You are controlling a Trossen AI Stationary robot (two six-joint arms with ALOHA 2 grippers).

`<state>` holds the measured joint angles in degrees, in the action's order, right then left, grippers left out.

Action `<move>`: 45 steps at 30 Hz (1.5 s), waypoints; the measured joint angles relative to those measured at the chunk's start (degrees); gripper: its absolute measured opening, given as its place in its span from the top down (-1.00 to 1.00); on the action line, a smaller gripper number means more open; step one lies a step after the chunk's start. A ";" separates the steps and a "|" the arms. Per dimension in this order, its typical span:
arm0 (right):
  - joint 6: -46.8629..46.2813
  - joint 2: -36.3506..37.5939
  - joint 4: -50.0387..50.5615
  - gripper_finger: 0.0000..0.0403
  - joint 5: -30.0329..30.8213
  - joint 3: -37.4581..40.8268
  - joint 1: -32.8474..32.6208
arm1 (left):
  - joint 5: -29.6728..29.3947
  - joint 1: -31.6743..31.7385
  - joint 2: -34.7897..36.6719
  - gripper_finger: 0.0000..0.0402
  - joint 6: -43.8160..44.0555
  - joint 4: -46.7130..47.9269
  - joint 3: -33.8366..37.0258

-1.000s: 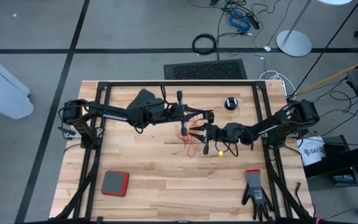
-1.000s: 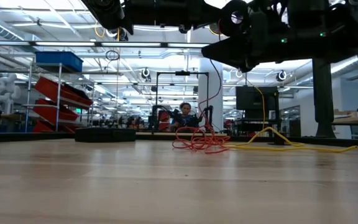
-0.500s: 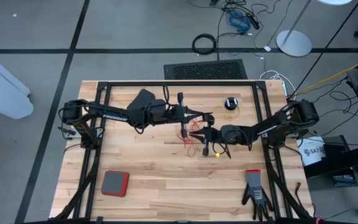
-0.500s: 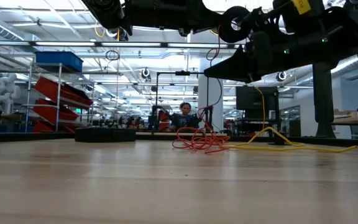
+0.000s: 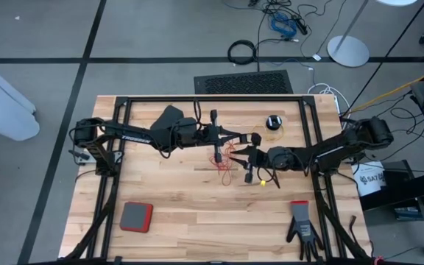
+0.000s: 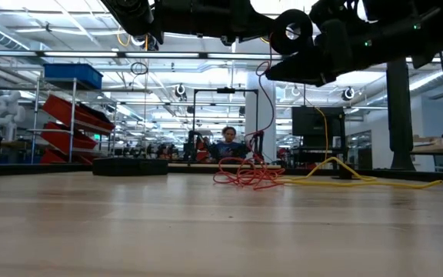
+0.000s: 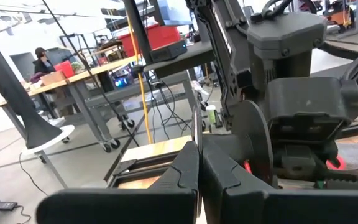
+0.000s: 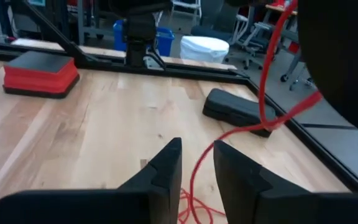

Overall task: Coil cords
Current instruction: Coil the red wire on the spool

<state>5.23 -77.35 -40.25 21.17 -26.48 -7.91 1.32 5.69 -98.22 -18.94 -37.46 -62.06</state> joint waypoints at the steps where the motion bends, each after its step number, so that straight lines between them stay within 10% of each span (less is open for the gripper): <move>1: -0.04 0.12 0.31 0.60 0.01 0.00 0.03 | 0.00 0.00 0.01 1.00 0.00 -0.05 0.00; 17: -1.70 -7.93 -11.33 0.60 -3.25 0.02 2.71 | 0.01 -0.22 0.01 1.00 0.49 -0.80 0.00; 28: -0.97 -8.86 -11.43 0.98 -3.00 0.02 3.77 | -0.01 -0.22 0.01 1.00 0.34 -0.95 0.00; 45: -7.24 -0.68 21.29 1.00 0.16 0.01 1.84 | -2.64 2.90 0.01 1.00 -1.42 1.69 0.00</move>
<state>-2.01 -78.03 -18.96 21.32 -26.47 -6.07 -1.31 8.59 -98.21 -20.36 -35.77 -62.06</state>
